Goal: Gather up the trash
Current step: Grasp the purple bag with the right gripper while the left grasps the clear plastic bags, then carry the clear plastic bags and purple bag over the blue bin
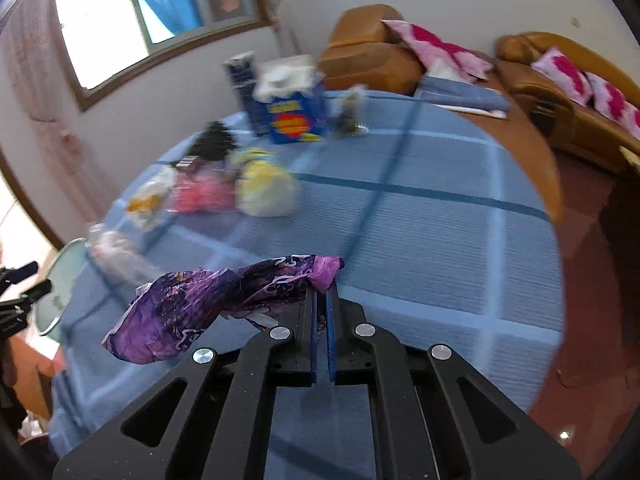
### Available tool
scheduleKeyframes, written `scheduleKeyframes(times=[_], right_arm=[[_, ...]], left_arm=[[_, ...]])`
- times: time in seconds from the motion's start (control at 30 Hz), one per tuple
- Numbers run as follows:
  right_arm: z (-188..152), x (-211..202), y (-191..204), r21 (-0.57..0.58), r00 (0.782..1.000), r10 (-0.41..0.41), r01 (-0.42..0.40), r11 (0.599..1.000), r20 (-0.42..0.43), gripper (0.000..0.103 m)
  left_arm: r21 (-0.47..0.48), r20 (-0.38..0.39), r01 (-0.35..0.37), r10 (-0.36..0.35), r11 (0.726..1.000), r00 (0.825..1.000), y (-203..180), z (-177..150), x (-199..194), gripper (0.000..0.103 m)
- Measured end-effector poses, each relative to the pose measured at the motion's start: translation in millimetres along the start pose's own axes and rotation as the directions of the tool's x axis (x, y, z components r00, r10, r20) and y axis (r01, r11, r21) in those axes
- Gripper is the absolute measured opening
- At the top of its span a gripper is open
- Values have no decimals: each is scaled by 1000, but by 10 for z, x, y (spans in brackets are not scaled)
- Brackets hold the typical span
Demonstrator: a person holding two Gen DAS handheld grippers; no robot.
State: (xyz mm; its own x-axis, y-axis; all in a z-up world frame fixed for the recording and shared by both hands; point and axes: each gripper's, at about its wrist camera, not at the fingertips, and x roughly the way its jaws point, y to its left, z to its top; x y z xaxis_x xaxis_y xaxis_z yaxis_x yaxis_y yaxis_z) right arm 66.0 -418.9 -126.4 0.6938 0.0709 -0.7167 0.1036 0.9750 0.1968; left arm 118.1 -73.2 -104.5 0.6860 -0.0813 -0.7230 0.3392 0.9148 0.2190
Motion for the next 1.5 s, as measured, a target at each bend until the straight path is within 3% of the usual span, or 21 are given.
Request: scheduleKeyframes(times=[0.13, 0.2, 0.23, 0.27, 0.37, 0.5, 0.57, 0.7, 0.9, 1.13, 1.17, 1.2, 1.33, 1.5], right_arm=[[-62, -11, -201, 38, 1000, -21, 20, 999, 9, 11], [-81, -35, -262, 52, 999, -21, 20, 998, 24, 29], [-88, -56, -284, 58, 999, -26, 24, 998, 37, 47], [-95, -78, -305, 64, 998, -30, 27, 998, 52, 51], [-102, -105, -347, 75, 997, -27, 21, 997, 69, 51], [-127, -107, -358, 79, 997, -8, 1, 997, 77, 51], [-141, -90, -348, 77, 997, -1, -5, 997, 73, 51], [-140, -55, -327, 70, 998, 24, -28, 997, 60, 51], [-24, -12, -198, 24, 998, 39, -41, 999, 51, 58], [103, 207, -68, -26, 998, 58, -58, 998, -24, 58], [104, 245, -57, -30, 997, 62, -63, 998, -40, 42], [98, 294, -40, -35, 995, 76, -79, 996, -71, 38], [51, 266, 49, -47, 992, 104, -108, 993, -72, 26], [37, 105, 127, -20, 989, 148, -148, 989, -13, 15]], left_arm=[[-7, 35, 25, -24, 1000, 999, -143, 208, 87, 63], [-12, 42, 31, -30, 999, 999, -186, 281, 132, 63], [-18, 48, 39, -39, 999, 998, -208, 339, 161, 63], [-17, 55, 45, -44, 999, 998, -232, 382, 183, 63], [-11, 62, 45, -44, 999, 997, -292, 494, 295, 63], [-16, 6, 48, -48, 999, 999, -355, 538, 604, 62], [-22, -21, 82, -83, 996, 996, -398, 507, 713, 53], [-21, -21, 157, -158, 987, 987, -472, 505, 750, 19], [28, -24, 154, -153, 988, 988, -575, 496, 756, 9], [8, -10, 156, -156, 988, 988, -428, 448, 609, 7], [6, -8, 155, -155, 988, 988, -402, 433, 580, 7], [2, -6, 152, -152, 988, 988, -361, 413, 541, 7], [-19, 2, 138, -138, 990, 990, -193, 341, 414, 7], [-57, 25, 115, -114, 992, 993, 26, 278, 196, 6]])
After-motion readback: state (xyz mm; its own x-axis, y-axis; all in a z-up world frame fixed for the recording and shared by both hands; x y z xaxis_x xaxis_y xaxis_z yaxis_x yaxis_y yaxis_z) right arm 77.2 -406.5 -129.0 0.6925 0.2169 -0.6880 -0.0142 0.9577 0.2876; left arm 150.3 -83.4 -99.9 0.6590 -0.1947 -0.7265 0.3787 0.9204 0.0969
